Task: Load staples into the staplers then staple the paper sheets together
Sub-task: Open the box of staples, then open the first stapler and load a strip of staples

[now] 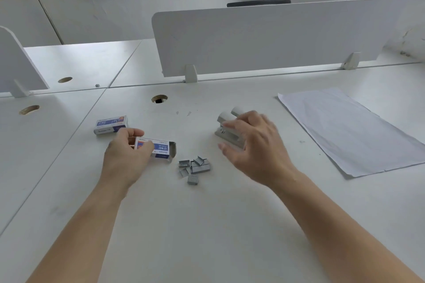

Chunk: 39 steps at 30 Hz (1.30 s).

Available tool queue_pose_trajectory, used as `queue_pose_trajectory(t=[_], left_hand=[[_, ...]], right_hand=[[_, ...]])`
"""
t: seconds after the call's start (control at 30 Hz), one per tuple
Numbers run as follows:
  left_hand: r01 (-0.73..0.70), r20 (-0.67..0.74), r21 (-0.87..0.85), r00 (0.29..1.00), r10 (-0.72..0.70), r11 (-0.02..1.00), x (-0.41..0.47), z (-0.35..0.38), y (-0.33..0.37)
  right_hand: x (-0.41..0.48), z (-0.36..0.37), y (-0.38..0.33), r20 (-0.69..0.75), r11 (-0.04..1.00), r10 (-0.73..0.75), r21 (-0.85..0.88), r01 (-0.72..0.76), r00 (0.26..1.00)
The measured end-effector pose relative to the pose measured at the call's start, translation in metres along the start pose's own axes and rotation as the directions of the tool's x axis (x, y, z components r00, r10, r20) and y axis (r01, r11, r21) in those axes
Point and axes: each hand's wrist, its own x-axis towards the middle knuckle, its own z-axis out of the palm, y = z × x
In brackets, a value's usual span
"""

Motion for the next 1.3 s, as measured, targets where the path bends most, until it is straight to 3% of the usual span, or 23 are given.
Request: queue_pose_trajectory(t=[0.1,0.23,0.43,0.5,0.57,0.67,0.73,0.87,1.0,1.17,1.3], left_hand=[[-0.031,-0.004,0.194,0.999,0.032,0.980,-0.001,0.001,-0.003],[-0.077,0.010,0.395,0.997,0.079,0.916,0.002,0.005,-0.008],[-0.126,-0.009,0.449,0.989,0.146,0.885,-0.001,0.012,-0.007],[-0.109,-0.043,0.500,0.988,0.150,0.859,0.000,0.011,-0.007],[-0.107,-0.119,0.506,0.974,0.192,0.856,0.002,0.007,-0.007],[-0.293,-0.147,0.292,0.927,0.345,0.911,-0.006,0.005,0.004],[-0.357,-0.006,0.119,0.933,0.360,0.927,-0.020,0.010,0.018],[-0.303,0.336,-0.105,0.886,0.321,0.947,-0.039,0.026,0.026],[-0.118,0.393,-0.420,0.870,0.297,0.900,-0.046,0.033,0.030],[-0.004,0.458,-0.515,0.844,0.279,0.857,-0.056,0.037,0.036],[0.069,0.450,-0.586,0.857,0.253,0.807,-0.055,0.034,0.037]], right_hand=[[0.005,-0.010,0.012,0.020,0.992,0.089,-0.096,-0.086,0.996],[0.005,-0.013,0.018,0.034,0.993,0.114,-0.045,-0.113,0.993],[0.006,-0.008,0.016,0.066,0.994,0.091,-0.072,-0.086,0.994],[0.007,-0.005,0.015,0.137,0.990,0.128,0.041,-0.135,0.982],[0.008,-0.004,0.017,0.182,0.943,0.164,0.260,-0.209,0.969],[0.007,-0.007,0.016,0.229,0.813,0.174,0.516,-0.271,0.958],[0.007,-0.011,0.011,0.295,0.741,0.135,0.604,-0.294,0.946],[0.006,-0.019,0.004,0.373,0.659,0.039,0.688,-0.304,0.927],[0.004,-0.023,-0.001,0.400,0.579,-0.010,0.750,-0.321,0.917],[0.003,-0.023,-0.010,0.242,0.675,0.036,0.710,-0.202,0.970],[0.009,-0.030,-0.004,0.040,0.548,0.161,0.827,-0.123,0.986]])
